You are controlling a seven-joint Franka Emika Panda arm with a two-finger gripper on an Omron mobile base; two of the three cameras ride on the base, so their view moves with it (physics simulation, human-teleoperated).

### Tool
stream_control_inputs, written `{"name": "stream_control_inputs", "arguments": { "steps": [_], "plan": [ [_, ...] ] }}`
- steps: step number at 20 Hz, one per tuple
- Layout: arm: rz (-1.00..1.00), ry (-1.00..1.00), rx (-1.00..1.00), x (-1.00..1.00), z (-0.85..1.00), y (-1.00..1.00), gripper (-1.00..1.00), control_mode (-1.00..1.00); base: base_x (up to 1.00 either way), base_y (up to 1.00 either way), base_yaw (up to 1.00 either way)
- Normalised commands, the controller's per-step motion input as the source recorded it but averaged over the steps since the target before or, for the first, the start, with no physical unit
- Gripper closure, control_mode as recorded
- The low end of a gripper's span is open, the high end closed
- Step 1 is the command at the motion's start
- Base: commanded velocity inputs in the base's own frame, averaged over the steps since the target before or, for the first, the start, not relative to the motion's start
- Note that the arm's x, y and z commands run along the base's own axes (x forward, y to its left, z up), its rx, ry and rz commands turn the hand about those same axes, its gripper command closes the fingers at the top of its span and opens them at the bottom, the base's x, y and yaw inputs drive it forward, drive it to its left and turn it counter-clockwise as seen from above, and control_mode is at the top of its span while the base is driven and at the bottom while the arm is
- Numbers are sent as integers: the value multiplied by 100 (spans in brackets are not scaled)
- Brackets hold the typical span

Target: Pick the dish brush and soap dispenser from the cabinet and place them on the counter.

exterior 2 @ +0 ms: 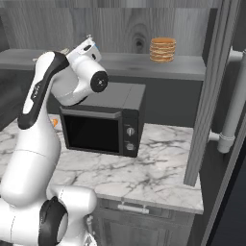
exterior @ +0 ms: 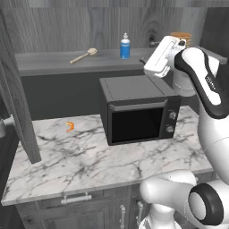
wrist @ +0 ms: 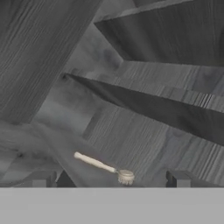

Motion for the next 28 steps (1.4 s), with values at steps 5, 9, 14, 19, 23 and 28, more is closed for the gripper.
{"name": "stream_control_inputs", "arguments": {
  "steps": [5,9,14,19,23,28],
  "plan": [
    [0,11,2,18,3,-3,-100,-100,0,0,0],
    [0,8,4,18,2,-2,-100,-100,0,0,0],
    [0,3,6,19,0,-5,-100,-100,0,0,0],
    [0,1,6,21,0,-6,-100,-100,0,0,0],
    [0,1,4,24,0,-3,-100,-100,0,0,0],
    [0,3,3,26,0,0,-100,-100,0,0,0]
  ]
}}
